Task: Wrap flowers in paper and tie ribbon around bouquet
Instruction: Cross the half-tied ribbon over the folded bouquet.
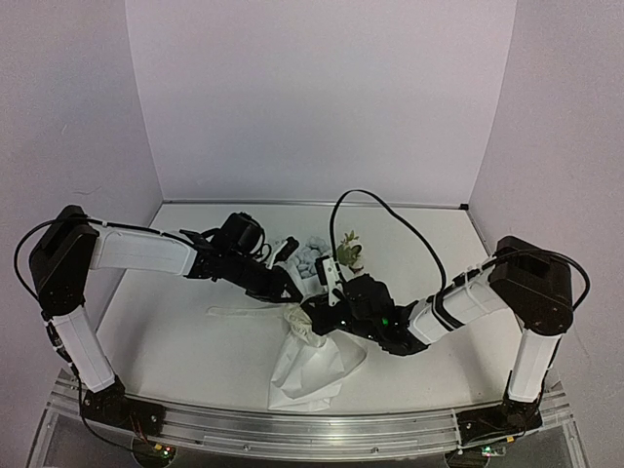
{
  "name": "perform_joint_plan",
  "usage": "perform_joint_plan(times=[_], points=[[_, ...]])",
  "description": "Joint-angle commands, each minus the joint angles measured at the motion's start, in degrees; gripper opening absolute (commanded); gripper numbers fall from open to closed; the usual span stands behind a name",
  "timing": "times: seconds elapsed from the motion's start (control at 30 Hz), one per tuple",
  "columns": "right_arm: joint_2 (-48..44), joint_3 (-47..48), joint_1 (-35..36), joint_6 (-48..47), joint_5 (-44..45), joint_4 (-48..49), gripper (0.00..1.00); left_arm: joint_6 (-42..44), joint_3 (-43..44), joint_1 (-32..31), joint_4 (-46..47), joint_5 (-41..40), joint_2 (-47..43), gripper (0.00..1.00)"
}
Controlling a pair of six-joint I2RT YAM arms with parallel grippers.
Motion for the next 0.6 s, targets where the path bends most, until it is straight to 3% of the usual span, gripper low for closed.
perform_joint_plan(times=[0.0,0.1,0.57], points=[[-2.82,-0.43,0.04,0.48,-0.99,1.33,0.01,-0.30,2.43,-0.02,2.87,0.56,-0.29,0.06],[-3.58,-0.92,0.10,0.93,-0.41,0.65,0.04,-0.48,2.14,-0.07,3.12,0.35,-0.51,0.00],[-10.03,-3.29,0.09,2.72,1.86,-7.20,0.26,-1.18,-0.58,-0.16,6.79,-0.56,-3.01,0.00]])
